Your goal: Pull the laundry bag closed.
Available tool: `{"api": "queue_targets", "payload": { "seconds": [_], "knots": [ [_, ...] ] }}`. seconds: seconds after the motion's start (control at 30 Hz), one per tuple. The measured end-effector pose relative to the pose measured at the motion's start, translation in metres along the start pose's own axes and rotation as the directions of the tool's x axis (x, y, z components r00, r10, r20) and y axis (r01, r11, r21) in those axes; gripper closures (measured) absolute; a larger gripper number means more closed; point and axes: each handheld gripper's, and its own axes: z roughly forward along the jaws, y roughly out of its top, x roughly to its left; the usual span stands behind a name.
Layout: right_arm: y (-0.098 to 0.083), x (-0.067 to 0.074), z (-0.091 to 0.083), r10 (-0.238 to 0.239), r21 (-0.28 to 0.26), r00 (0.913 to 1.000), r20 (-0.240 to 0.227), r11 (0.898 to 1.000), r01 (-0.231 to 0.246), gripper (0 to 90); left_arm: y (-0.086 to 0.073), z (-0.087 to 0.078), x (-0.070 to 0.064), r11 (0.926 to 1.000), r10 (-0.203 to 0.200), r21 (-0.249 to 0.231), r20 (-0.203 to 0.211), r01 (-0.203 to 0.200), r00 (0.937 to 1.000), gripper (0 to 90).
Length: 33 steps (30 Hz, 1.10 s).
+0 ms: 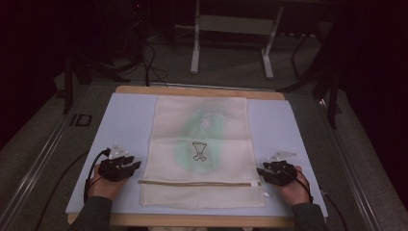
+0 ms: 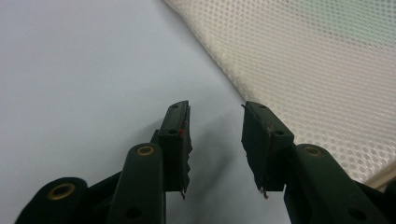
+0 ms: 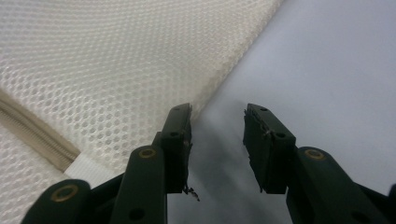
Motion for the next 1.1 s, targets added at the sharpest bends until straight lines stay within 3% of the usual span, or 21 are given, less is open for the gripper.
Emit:
{"api": "queue_targets", "payload": {
  "seconds": [0.2, 0.4, 0.57, 0.77, 0.93, 1.1],
  "knots": [
    [0.003, 0.003, -0.005, -0.009, -0.009, 0.9998, -0.017, 1.000, 0.009, 61.1, 0.000, -0.002, 0.003, 1.0000, -0.005, -0.001, 0.020, 0.005, 0.9998, 63.1],
    [0.007, 0.009, -0.007, -0.024, -0.005, 0.9977, -0.063, 1.000, 0.024, 61.5, 0.000, -0.003, 0.005, 0.9999, -0.011, -0.004, 0.039, 0.011, 0.9992, 63.3],
    [0.013, 0.017, -0.007, -0.045, -0.001, 0.9940, -0.100, 0.999, 0.045, 65.0, -0.001, -0.001, 0.008, 0.9991, -0.035, 0.026, 0.037, 0.034, 0.9987, 67.1],
    [0.019, 0.024, -0.009, -0.066, -0.014, 0.9908, -0.119, 0.998, 0.065, 64.5, 0.000, -0.004, 0.008, 0.9995, -0.032, -0.003, 0.048, 0.033, 0.9983, 67.4],
    [0.024, 0.032, -0.008, -0.097, -0.007, 0.9875, -0.124, 0.995, 0.097, 66.5, 0.000, -0.005, 0.008, 0.9994, -0.032, -0.011, 0.058, 0.033, 0.9978, 67.7],
    [0.029, 0.039, -0.008, -0.101, -0.028, 0.9845, -0.144, 0.995, 0.098, 66.5, 0.001, -0.006, 0.008, 0.9996, -0.028, -0.009, 0.055, 0.028, 0.9981, 68.7]
  ]
}}
